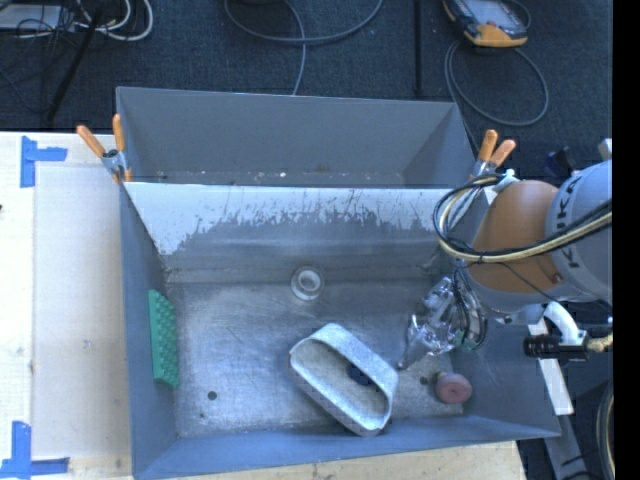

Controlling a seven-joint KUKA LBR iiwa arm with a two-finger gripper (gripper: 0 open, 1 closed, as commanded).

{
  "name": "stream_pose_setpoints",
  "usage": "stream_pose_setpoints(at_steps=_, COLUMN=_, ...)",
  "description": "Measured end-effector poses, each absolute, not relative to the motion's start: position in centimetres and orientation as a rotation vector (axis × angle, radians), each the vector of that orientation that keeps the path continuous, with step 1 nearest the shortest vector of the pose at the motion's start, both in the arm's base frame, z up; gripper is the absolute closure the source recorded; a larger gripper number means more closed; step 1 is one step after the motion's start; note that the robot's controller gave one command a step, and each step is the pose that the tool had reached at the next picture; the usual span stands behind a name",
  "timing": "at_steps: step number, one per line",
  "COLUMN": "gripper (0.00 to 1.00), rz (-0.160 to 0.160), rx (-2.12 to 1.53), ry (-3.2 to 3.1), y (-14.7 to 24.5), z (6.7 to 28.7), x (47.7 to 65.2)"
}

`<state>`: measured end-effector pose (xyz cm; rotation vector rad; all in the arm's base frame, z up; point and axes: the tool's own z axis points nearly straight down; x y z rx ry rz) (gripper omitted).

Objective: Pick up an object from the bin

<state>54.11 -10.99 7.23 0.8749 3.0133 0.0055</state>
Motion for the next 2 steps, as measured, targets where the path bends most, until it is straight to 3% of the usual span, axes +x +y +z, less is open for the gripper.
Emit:
stream_pose_setpoints(at_steps=1, gripper=1.0, rz=0.005, rx=0.875, ry=3.013, y=-11.01, z=7.37, x=54.13)
stream_pose_setpoints(at_steps=2, gripper=0.0, rz=0.002, rx=0.876, ry=3.012, y=-11.06, z=7.21, x=54.08)
